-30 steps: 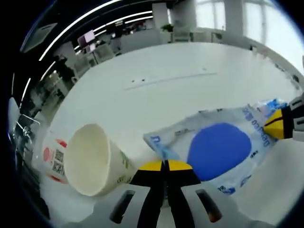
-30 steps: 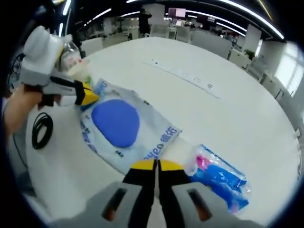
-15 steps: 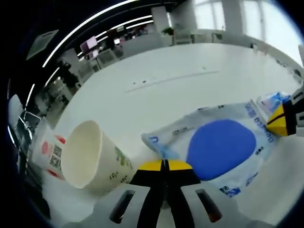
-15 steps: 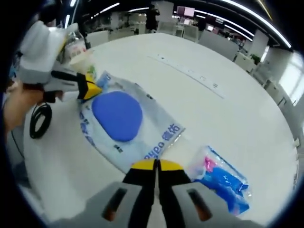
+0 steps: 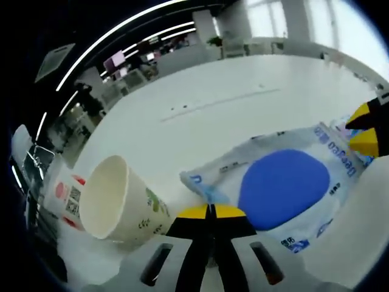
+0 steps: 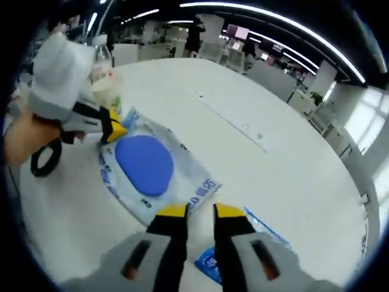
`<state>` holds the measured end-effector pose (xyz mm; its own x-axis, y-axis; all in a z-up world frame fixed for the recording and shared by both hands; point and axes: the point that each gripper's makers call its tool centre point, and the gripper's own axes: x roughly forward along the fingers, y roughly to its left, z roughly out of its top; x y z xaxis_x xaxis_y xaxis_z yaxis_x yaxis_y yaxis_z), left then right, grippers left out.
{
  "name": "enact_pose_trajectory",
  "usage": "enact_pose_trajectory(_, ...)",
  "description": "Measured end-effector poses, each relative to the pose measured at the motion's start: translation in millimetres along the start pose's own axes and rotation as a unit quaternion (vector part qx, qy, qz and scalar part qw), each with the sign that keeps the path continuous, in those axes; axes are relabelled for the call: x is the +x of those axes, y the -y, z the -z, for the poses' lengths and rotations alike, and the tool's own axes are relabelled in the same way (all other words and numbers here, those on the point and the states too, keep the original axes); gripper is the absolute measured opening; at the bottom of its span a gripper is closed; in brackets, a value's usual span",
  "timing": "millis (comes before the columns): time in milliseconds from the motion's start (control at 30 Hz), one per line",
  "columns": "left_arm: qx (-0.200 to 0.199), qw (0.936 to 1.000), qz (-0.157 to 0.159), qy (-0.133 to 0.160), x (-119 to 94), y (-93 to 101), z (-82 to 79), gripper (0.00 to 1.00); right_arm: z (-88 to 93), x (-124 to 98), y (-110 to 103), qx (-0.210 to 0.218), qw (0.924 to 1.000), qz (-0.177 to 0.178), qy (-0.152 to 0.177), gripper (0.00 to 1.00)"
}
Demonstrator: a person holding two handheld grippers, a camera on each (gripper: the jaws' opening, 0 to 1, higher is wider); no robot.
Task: Arrange the tabletop items into an orderly group along one side of the table until the central work area is clear of visible clutter.
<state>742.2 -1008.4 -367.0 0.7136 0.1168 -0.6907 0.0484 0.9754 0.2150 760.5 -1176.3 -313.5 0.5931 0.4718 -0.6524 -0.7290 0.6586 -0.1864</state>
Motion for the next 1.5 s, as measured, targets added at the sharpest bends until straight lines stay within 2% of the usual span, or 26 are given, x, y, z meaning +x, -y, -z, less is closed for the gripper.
enact_pose_trajectory(33, 0.001, 1.0, 0.0, 0.001, -0.1, 0.0, 0.1, 0.0, -7.5, -0.8, -4.4, 0.007, 0.9998, -0.011, 0.016, 0.05)
enact_pose_trajectory(100, 0.002, 1.0, -0.001, 0.002, -0.4, 0.1, 0.1, 0.0, -18.9, 3.2, -24.4, 0.009, 0.9974, -0.064, 0.031, 0.02)
enact_pose_trajectory(133, 0.002, 1.0, -0.001, 0.003, -0.4, 0.2, 0.0, 0.0, -19.3, 9.5, -41.2, 0.013, 0.9941, -0.105, 0.022, 0.02)
enact_pose_trajectory(200, 0.005, 1.0, -0.002, 0.003, -0.6, 0.1, -0.1, 0.0, -17.1, 17.7, -51.6, -0.005, 0.992, -0.126, 0.006, 0.02)
enact_pose_trajectory(233, 0.008, 1.0, -0.002, 0.003, -0.7, 0.0, -0.2, 0.0, -16.7, 23.3, -53.2, -0.026, 0.9918, -0.125, 0.001, 0.0)
enact_pose_trajectory(333, 0.012, 0.9999, -0.001, 0.003, -0.5, -0.1, -0.5, 0.0, -14.2, 34.1, -56.0, -0.008, 0.9925, -0.121, -0.017, 0.0)
enact_pose_trajectory(400, 0.012, 0.9999, 0.0, 0.003, -0.3, -0.1, -0.5, 0.0, -2.2, 39.8, -65.3, -0.002, 0.9886, -0.141, -0.052, 0.0)
enact_pose_trajectory(533, 0.014, 0.9999, 0.001, 0.004, -0.4, -0.2, -0.8, 0.0, 17.4, 44.8, -69.4, -0.026, 0.9848, -0.143, -0.095, 0.0)
enact_pose_trajectory(567, 0.015, 0.9999, 0.001, 0.005, -0.3, -0.1, -0.8, 0.0, 11.5, 43.8, -68.3, -0.027, 0.9861, -0.143, -0.079, 0.0)
enact_pose_trajectory(700, 0.046, 0.9989, 0.002, 0.01, -1.5, 1.0, -1.9, 0.0, 11.4, 43.9, -68.0, -0.013, 0.9861, -0.139, -0.09, 0.0)
enact_pose_trajectory(767, 0.047, 0.9989, -0.001, 0.01, -4.2, 0.0, -3.8, 0.01, 11.8, 43.4, -67.4, -0.01, 0.9856, -0.142, -0.09, 0.0)
enact_pose_trajectory(867, 0.007, 0.9997, 0.008, 0.023, -9.8, 0.4, -10.7, 0.18, 12.1, 43.6, -67.7, -0.01, 0.9851, -0.145, -0.091, 0.0)
enact_pose_trajectory(900, 0.016, 0.9996, -0.001, 0.023, -13.9, -4.4, -11.3, 0.19, 12.1, 43.4, -67.9, -0.013, 0.985, -0.146, -0.092, 0.0)
enact_pose_trajectory(933, 0.012, 0.9994, 0.007, 0.031, -17.6, -1.4, -12.9, 0.2, 12.1, 43.3, -68.2, -0.015, 0.9849, -0.145, -0.093, 0.0)
enact_pose_trajectory(1033, 0.014, 0.9988, 0.004, 0.046, -27.7, -1.5, -14.4, 0.26, 12.3, 43.4, -67.6, -0.009, 0.9849, -0.145, -0.094, 0.0)
enact_pose_trajectory(1133, -0.008, 0.9977, 0.016, 0.065, -41.2, 2.6, -18.3, 0.32, 12.6, 44.0, -67.8, -0.012, 0.9848, -0.146, -0.093, 0.0)
enact_pose_trajectory(1167, -0.01, 0.9975, 0.019, 0.067, -44.0, 4.1, -18.1, 0.31, 12.6, 43.8, -67.8, -0.012, 0.9849, -0.146, -0.093, 0.0)
enact_pose_trajectory(1200, -0.007, 0.9969, 0.036, 0.07, -48.0, 10.3, -17.5, 0.29, 12.6, 43.7, -67.8, -0.013, 0.9849, -0.146, -0.093, 0.0)
enact_pose_trajectory(1267, -0.009, 0.9965, 0.042, 0.072, -53.8, 14.0, -15.3, 0.28, 12.7, 43.7, -67.8, -0.01, 0.985, -0.145, -0.093, 0.0)
enact_pose_trajectory(1367, -0.025, 0.9953, 0.056, 0.076, -61.9, 21.6, -10.6, 0.4, 12.7, 43.7, -67.7, -0.016, 0.9847, -0.146, -0.094, 0.0)
enact_pose_trajectory(1500, -0.041, 0.9948, 0.063, 0.069, -74.1, 27.3, -0.7, 0.45, 12.6, 43.3, -67.4, -0.015, 0.9847, -0.147, -0.092, 0.0)
